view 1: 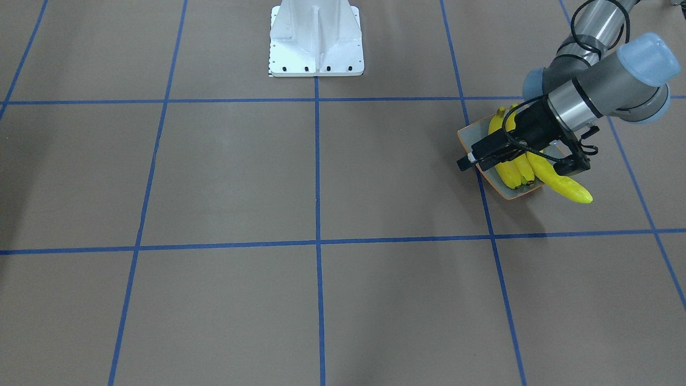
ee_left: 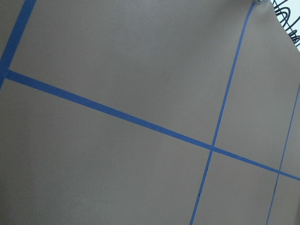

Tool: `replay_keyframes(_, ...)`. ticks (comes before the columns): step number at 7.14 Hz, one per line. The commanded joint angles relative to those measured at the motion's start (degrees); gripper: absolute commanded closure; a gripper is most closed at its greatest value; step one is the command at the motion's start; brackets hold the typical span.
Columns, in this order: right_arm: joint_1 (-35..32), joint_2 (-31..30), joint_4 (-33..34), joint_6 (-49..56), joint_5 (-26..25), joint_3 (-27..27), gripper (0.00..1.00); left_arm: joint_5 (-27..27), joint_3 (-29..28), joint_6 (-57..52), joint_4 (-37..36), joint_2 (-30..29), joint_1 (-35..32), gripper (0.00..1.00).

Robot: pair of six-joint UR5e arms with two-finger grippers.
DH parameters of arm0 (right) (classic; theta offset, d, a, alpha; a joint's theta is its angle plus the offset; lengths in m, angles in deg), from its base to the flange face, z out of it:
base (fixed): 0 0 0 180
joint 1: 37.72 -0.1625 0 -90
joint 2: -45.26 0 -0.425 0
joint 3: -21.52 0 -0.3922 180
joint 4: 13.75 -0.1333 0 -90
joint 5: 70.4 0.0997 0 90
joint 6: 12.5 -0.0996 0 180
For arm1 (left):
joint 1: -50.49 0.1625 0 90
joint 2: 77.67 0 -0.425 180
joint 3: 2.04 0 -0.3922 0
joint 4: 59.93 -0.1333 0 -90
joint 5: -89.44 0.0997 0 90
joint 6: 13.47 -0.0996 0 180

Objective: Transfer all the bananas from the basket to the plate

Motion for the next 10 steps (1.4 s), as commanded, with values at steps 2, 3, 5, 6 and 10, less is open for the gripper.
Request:
replay_keyframes(2, 3.95, 2.45, -0.02, -16.02, 24.07, 6.28, 1.0, 0.09, 0.08, 0.05, 0.09, -0.16, 0.0, 0.0)
replay_keyframes(3, 5.54, 2.54, -0.11, -20.16, 29.54, 9.36, 1.0, 0.09, 0.34, 0.22, 0.01, -0.25, 0.0, 0.0)
replay_keyframes(5, 7.57, 2.8, -3.07, -20.73, 40.62, 10.79, 1.0, 0.09, 0.26, 0.92, -0.26, -1.56, 0.0, 0.0)
replay_keyframes(6, 8.62, 2.71, -4.84, -20.65, 45.36, 11.58, 1.0, 0.35, 0.17, 2.06, -0.26, -2.96, 0.09, 0.0)
replay_keyframes(10, 12.14, 2.71, -7.92, -20.47, 60.12, 16.51, 1.0, 7.98, 5.18, 6.9, 0.62, -10.86, 6.3, 0.0)
